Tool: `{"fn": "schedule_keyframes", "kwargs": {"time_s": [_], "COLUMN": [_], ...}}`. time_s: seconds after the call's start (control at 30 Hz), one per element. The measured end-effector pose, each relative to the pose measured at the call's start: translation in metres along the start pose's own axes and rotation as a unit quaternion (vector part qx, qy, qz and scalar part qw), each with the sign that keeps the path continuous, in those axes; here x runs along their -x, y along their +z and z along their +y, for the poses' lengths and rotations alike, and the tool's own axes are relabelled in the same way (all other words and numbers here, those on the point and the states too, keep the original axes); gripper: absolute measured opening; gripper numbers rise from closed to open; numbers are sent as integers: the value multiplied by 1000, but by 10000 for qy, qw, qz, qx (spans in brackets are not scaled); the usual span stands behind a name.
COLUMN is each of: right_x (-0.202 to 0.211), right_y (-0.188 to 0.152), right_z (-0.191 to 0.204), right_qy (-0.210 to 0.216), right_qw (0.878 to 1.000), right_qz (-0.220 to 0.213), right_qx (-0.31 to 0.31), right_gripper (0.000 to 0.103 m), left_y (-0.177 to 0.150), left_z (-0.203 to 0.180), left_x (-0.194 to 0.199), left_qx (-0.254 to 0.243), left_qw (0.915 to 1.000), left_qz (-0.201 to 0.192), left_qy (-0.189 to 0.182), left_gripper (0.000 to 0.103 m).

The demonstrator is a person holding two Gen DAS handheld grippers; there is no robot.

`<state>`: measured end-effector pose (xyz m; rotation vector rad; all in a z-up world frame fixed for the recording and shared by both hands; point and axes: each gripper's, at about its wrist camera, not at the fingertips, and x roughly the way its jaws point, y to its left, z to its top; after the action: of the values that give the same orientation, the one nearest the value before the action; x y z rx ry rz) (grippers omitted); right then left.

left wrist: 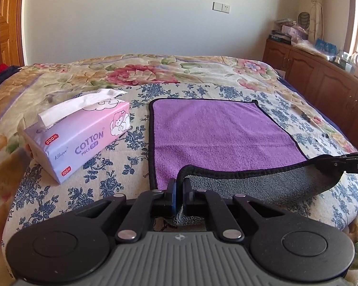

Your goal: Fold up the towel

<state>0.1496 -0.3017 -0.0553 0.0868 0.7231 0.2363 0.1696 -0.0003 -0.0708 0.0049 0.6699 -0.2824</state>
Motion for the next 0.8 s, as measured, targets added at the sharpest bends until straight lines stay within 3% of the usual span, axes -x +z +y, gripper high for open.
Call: {"fn": "schedule_keyframes", "kwargs": {"time_s": [0.8], "right_x": [-15], "right_y": [25], "right_z": [-5], "right_qy": [22], "right_qw": [9991], "right_qz": [-372], "right_qx": [221], "right_gripper": [5], "left_y": [32], "left_z": [3], "left_x": [-10], "left_qx": [-65], "left_qw": [9995], "left_qz": [-276], "left_qy": [-116], "left_gripper": [5]}}
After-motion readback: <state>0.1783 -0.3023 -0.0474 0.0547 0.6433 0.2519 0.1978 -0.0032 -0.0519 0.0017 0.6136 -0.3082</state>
